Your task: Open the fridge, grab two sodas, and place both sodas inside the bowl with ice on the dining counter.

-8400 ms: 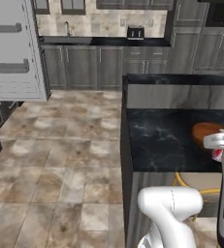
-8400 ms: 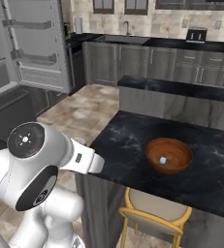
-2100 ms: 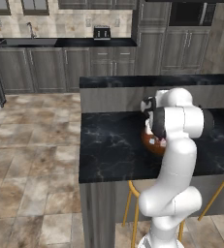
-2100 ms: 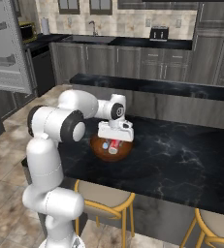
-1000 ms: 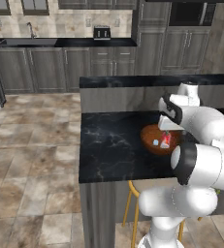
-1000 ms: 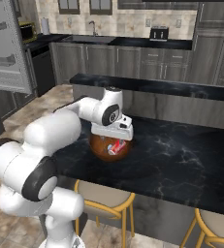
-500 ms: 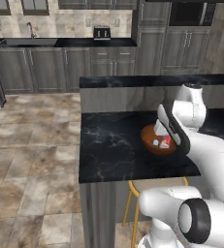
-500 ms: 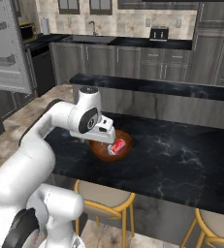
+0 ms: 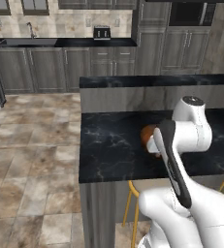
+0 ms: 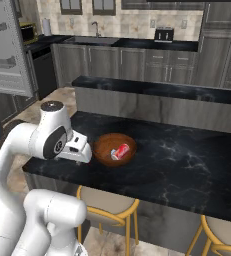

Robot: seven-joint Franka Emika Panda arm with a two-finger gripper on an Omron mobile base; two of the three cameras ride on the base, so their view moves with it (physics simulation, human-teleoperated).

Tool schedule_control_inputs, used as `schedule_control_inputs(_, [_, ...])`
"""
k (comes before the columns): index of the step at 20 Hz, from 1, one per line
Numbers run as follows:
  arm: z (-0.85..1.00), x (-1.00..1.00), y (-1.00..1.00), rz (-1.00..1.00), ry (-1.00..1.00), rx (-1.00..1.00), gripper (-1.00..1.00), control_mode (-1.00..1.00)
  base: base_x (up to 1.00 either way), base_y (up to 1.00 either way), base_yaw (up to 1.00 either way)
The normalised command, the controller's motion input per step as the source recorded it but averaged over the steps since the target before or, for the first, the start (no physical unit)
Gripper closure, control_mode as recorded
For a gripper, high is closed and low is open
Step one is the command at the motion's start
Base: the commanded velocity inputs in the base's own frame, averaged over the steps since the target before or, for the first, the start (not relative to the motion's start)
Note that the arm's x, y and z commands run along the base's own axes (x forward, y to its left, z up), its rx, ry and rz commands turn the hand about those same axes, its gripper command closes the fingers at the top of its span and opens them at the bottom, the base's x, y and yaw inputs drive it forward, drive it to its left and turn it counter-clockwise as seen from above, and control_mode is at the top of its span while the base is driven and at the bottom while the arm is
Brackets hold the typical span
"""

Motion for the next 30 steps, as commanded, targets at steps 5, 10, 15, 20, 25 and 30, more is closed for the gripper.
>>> schedule_control_inputs(5, [0.0,-0.98,0.02,-0.03,-0.15,0.0,-1.0,-1.0,0.0,0.0,0.0])
schedule_control_inputs(10, [0.02,-0.57,0.07,-0.03,-0.11,0.0,-1.0,-1.0,0.0,0.0,0.0])
schedule_control_inputs(15, [0.0,-0.02,0.07,0.0,0.0,0.0,-1.0,-1.0,0.0,0.0,0.0])
schedule_control_inputs(20, [-0.01,0.0,0.07,0.0,0.0,0.0,-1.0,-1.0,0.0,0.0,0.0])
schedule_control_inputs(25, [-0.1,-0.16,0.33,0.0,0.0,-0.05,-1.0,1.0,-0.15,0.35,0.01])
schedule_control_inputs(30, [0.0,0.0,0.0,0.0,0.0,0.0,-1.0,1.0,-0.35,1.0,0.08])
